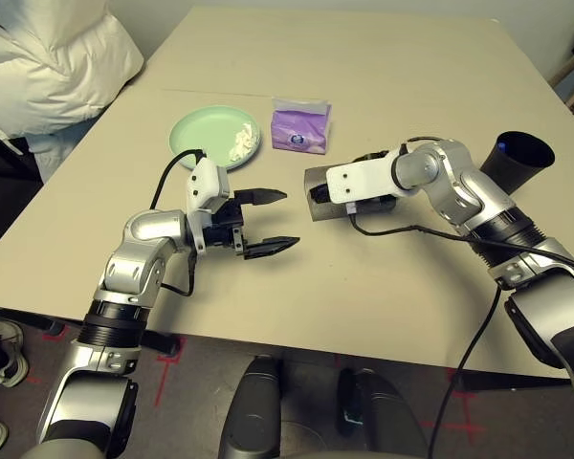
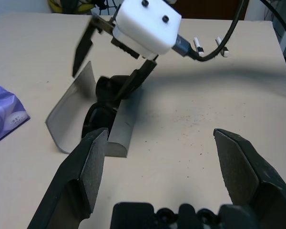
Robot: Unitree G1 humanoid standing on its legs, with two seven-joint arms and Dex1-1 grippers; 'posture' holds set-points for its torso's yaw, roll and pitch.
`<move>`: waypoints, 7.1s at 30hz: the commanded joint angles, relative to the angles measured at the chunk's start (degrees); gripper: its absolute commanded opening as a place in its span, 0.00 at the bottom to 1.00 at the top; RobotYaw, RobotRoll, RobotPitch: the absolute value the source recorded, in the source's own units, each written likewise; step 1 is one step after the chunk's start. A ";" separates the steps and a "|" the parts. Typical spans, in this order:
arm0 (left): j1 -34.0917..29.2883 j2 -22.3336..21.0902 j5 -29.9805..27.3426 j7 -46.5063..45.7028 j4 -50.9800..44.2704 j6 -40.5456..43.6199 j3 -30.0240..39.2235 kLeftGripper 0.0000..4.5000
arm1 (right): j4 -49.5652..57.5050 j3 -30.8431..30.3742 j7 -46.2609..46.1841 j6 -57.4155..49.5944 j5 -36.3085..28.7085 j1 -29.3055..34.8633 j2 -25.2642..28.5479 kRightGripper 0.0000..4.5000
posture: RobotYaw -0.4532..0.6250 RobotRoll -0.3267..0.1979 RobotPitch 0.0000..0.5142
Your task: Organize and tidy the items on the table.
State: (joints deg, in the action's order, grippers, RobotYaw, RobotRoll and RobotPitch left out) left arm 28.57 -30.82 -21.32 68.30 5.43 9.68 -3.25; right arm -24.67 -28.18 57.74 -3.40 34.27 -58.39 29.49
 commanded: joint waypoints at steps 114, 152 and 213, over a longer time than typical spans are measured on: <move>17.32 10.65 17.29 -4.25 34.04 -14.69 -4.88 0.00 | 13.60 35.09 -6.37 5.11 -53.80 41.53 -3.51 1.00 | 0.53 0.62 0.17; 5.49 11.88 3.04 0.33 10.27 -3.62 -5.14 0.99 | -27.46 10.93 30.38 35.92 -20.90 13.28 29.60 1.00 | 0.53 0.62 0.17; 5.98 9.35 5.11 0.53 10.50 -4.77 -5.67 1.00 | -27.73 0.71 34.76 16.58 -34.47 0.64 24.39 0.05 | 0.55 0.62 0.16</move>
State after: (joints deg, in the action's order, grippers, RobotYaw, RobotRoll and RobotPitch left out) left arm 34.01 -21.13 -16.81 68.02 15.20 5.31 -8.05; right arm -57.08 -26.83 91.96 20.23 7.50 -56.73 52.32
